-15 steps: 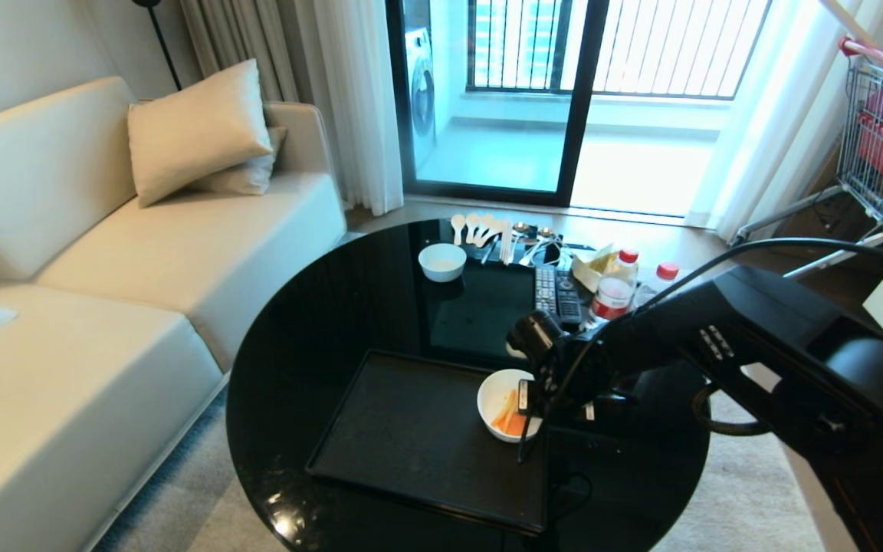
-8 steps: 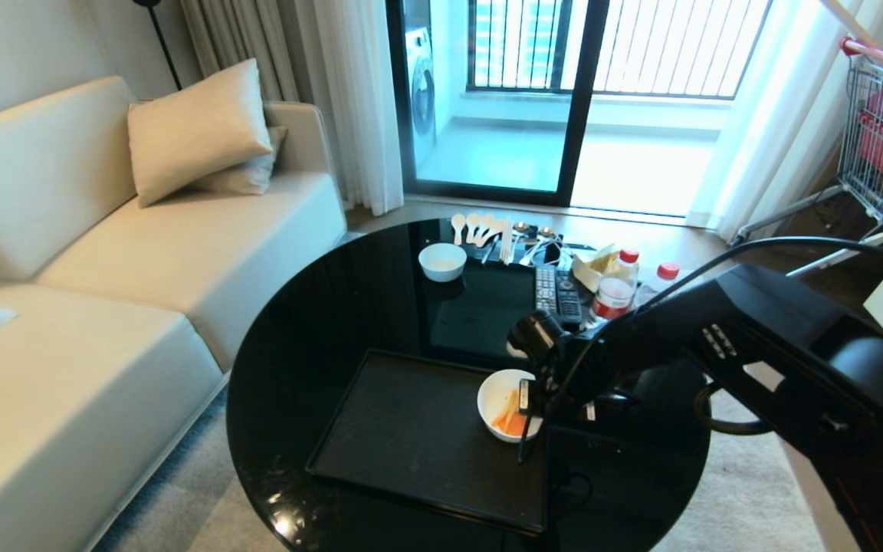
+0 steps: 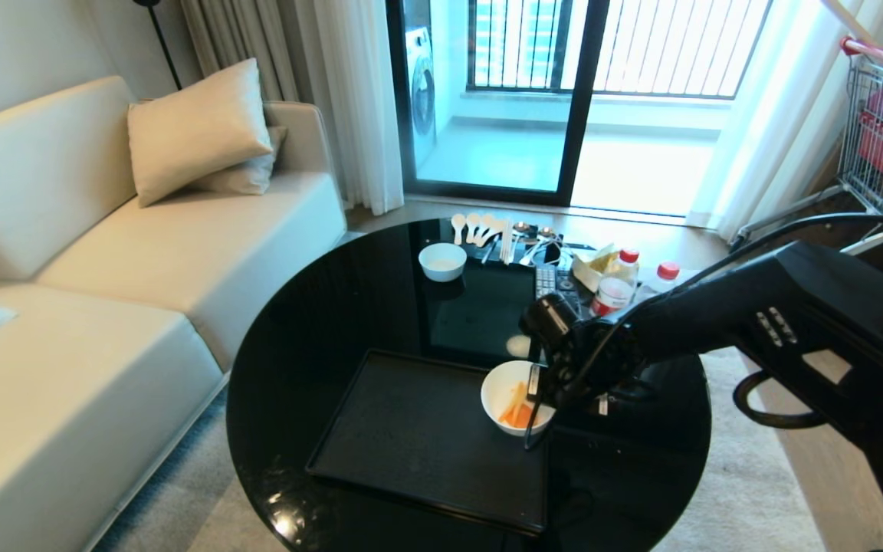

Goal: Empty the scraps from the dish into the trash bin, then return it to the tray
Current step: Move the bowl over the trash can

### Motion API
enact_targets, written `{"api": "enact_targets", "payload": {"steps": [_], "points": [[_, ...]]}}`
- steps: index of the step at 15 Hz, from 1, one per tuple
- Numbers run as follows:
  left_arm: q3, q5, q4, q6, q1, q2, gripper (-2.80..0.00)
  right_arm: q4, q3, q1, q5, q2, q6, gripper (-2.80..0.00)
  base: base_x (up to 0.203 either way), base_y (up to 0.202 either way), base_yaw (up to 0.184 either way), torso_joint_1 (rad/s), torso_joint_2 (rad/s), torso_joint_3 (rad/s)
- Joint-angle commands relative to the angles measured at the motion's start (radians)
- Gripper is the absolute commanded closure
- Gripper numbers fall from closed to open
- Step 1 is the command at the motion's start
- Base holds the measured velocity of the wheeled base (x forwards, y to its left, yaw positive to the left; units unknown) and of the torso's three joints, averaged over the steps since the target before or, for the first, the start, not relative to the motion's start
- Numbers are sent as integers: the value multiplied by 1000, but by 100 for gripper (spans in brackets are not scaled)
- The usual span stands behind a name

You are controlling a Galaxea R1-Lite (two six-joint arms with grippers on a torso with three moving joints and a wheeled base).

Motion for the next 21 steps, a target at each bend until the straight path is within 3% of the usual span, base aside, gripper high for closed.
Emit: {"api": "enact_targets", "payload": {"steps": [1,5,9,14,21], "points": [[0,1,0,0,0,0,0,1,58,-11,-1,-93,24,0,0,0,0,0,0,0],[0,1,0,0,0,0,0,0,187,-56,-1,-257,43,0,0,0,0,0,0,0],[0,1,0,0,0,0,0,0,347,-155,-1,-440,44,0,0,0,0,0,0,0],[0,1,0,0,0,0,0,0,628,-230,-5,-746,41,0,0,0,0,0,0,0],[0,1,0,0,0,0,0,-2,1006,-259,-3,-1065,41,0,0,0,0,0,0,0]]}}
